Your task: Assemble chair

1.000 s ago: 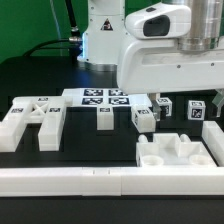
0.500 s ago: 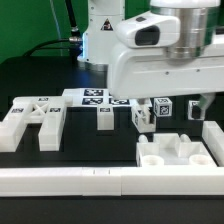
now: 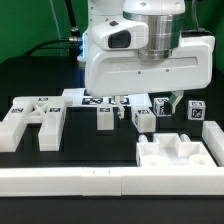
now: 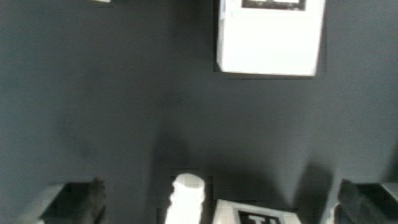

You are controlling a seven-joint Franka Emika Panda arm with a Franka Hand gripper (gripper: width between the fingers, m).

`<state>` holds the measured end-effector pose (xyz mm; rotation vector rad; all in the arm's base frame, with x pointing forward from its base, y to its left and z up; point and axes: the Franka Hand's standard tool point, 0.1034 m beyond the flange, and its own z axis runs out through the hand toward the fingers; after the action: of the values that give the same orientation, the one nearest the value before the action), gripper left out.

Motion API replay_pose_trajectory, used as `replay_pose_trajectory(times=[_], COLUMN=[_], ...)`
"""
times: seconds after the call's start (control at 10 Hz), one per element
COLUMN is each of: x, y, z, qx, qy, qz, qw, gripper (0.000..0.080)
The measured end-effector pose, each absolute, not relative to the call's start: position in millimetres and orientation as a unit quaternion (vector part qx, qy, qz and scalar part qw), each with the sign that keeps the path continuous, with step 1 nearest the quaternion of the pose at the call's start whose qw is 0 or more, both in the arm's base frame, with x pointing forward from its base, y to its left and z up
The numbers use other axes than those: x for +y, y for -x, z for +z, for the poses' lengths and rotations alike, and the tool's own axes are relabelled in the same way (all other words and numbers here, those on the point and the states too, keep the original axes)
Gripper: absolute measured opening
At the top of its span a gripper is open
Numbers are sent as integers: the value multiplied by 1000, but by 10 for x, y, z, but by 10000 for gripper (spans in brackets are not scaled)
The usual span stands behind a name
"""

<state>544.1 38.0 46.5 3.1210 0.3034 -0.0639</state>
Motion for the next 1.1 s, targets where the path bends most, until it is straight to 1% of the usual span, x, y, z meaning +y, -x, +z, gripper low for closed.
replay_pose_trajectory(times=[0.1,0.2,0.4,0.5,0.7,0.8,0.9,1.0,1.1], x=[389,404,443,431,440,432,425,406,413], y=[-5353,-5357,-5181,-5117,-5156,-5079,-5083,-5011,-5068], z=[460,459,409,399,378,383,343,339,280], qx=[97,93,63,59,60,58,57,56,55], qy=[-993,-992,-984,-975,-964,-953,-945,-922,-915], qz=[-65,-90,-166,-212,-259,-296,-322,-383,-399], qw=[1,2,16,17,19,21,22,24,25], gripper=[649,649,649,649,649,649,649,649,649])
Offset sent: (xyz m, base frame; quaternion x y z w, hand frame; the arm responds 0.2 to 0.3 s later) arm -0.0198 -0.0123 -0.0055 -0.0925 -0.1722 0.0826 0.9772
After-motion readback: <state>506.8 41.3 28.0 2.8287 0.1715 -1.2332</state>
